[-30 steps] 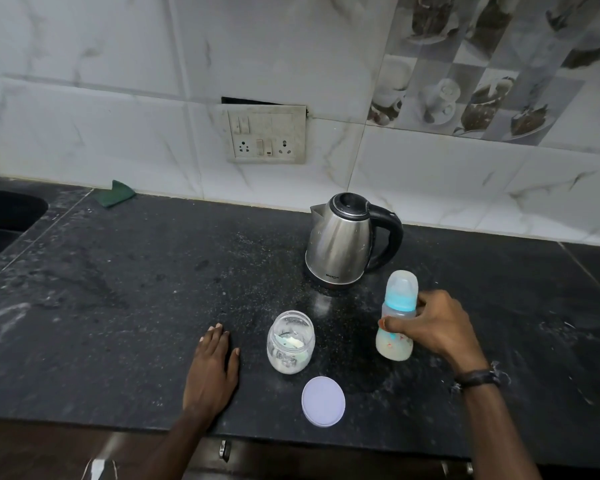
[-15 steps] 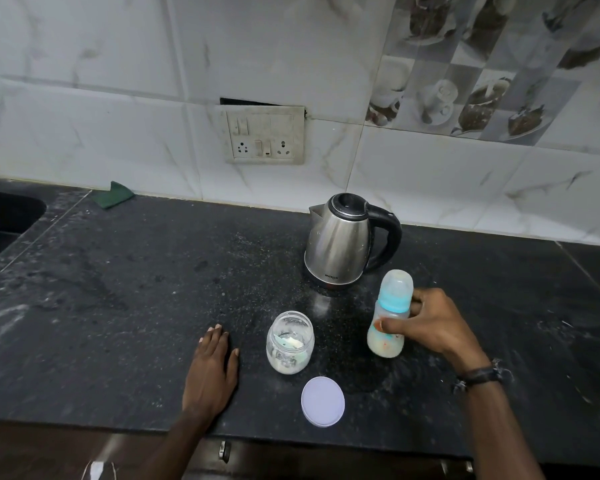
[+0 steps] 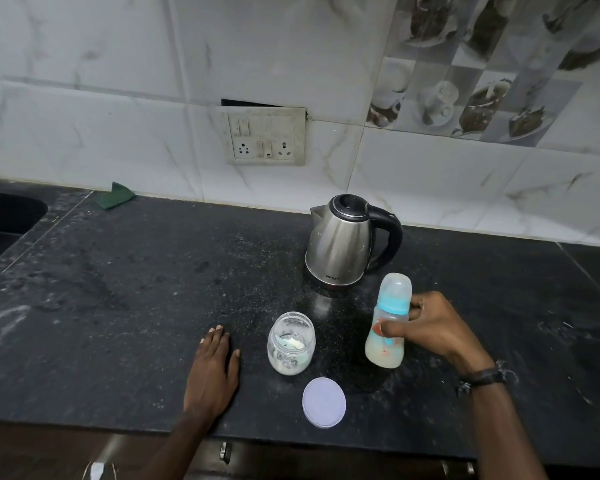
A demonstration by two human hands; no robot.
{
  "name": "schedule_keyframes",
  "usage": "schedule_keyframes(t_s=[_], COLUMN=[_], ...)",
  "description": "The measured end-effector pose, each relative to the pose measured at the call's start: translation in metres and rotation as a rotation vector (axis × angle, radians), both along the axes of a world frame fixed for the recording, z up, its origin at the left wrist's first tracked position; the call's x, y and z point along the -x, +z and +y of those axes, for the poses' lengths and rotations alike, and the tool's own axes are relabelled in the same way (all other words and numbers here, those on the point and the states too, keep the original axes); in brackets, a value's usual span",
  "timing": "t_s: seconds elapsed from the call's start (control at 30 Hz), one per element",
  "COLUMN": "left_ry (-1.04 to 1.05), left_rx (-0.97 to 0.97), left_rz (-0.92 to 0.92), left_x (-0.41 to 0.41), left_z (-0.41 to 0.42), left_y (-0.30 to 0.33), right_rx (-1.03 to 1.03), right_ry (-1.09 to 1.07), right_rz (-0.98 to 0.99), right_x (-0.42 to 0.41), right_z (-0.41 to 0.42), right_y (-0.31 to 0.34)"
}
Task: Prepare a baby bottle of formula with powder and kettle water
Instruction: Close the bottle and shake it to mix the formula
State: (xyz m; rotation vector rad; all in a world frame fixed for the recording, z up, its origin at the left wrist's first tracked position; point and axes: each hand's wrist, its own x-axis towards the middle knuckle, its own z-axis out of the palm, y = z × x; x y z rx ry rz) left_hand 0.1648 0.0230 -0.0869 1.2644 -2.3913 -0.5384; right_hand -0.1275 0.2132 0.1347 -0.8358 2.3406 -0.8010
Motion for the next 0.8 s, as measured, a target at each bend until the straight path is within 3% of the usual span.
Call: schedule_keyframes(t_s=[0.1,0.17,0.3,0.4,0.5,0.63,0.73,0.8], left_ry=[-0.002,-0.002,0.000,-0.002,-0.001,-0.004,0.001,0.000], left_rx=[-0.005,-0.014,-0.011,-0.017,-0.010,-0.013,-0.014,-0.022], left_rz=[-0.003,0.002,-0.004,-0.002,-0.006,-0.004,-0.004,-0.008], left_x=[0.001,0.001,0.001,0.000,0.000,0.001,0.001,0.001], left_z=[0.001,0.001,0.001,0.001,0.001,0.001,0.001,0.001], left_y=[0.000,0.000,0.002,0.002,0.002,0.002,0.003,0.003], right_rx=[0.060,-0.019,0.017,-0.074,-0.023,-0.014,-0.016,0.015], right_ry=[-0.056,-0.054,-0.054,-0.036,-0.052,0.003,-0.037,0.011], right_rz=[0.030,0.119,0.017,0.101,0.095,-0.022,0.114,0.095], right_x=[0.000,-0.004,-0.003,0.000,0.002,0.005,0.004,0.005], right_z=[-0.001,-0.002,-0.001,0.001,0.002,0.003,0.004,0.003], right_y=[-0.003,0.000,-0.003,-0.002,-0.001,0.001,0.000,-0.001])
